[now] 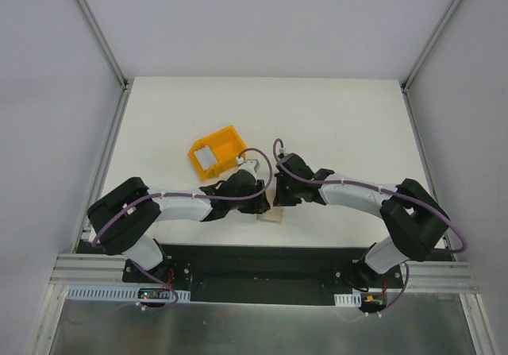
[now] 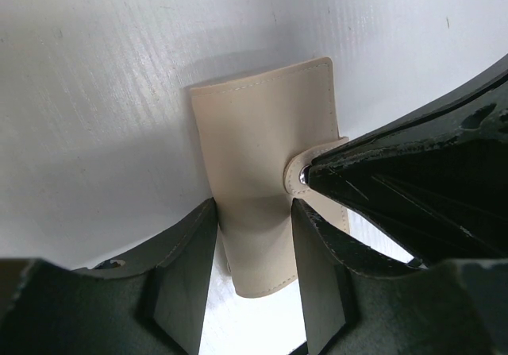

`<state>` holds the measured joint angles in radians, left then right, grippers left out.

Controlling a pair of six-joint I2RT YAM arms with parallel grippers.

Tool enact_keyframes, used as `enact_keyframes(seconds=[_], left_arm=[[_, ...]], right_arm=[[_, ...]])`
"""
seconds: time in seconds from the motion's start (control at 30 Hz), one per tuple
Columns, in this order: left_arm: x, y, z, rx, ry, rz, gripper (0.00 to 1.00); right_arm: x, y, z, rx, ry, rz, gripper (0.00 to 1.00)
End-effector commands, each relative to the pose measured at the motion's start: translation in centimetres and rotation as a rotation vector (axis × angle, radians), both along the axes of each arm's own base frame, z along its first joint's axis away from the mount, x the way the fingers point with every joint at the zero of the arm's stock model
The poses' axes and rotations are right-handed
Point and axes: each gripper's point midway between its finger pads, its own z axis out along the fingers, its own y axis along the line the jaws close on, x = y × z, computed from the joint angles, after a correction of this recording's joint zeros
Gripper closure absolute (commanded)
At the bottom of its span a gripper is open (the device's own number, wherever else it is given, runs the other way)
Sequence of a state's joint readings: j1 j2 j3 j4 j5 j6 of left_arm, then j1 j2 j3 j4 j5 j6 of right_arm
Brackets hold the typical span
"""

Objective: Put the credit cards into the card holder
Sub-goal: Close the card holder at the center of the board, then reset both arms

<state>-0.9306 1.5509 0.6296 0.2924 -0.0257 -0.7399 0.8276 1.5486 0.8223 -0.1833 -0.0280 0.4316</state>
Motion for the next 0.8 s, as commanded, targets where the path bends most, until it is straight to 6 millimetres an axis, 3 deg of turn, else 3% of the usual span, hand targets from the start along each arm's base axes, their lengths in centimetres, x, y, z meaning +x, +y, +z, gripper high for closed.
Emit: enact_keyframes(seconds=[0.0, 0.23, 0.43, 0.57, 0.77], left_arm=[[-2.0, 3.4, -3.2, 0.155, 0.063, -0.001, 0.57], [-1.8, 3.7, -2.8, 0.150, 0.046, 0.012, 0.57], [-0.4, 4.5, -0.4, 0.153, -0.051, 0.056, 0.49], [0.6, 5.3, 1.0, 0.179, -0.107, 0.088, 0.36], [1.5, 7.2, 1.8, 0.198, -0.139, 0.154, 0.19]], right_arm=[[-1.9, -3.9, -4.5, -0.213, 0.071, -0.008, 0.97], [-0.6, -2.7, -3.0, -0.165, 0.016, 0.012, 0.94], [1.7, -0.4, 1.0, 0.019, -0.135, 0.043, 0.87], [3.1, -0.2, 4.5, 0.106, -0.267, 0.049, 0.76], [4.2, -2.6, 6.7, 0.097, -0.381, 0.005, 0.51]])
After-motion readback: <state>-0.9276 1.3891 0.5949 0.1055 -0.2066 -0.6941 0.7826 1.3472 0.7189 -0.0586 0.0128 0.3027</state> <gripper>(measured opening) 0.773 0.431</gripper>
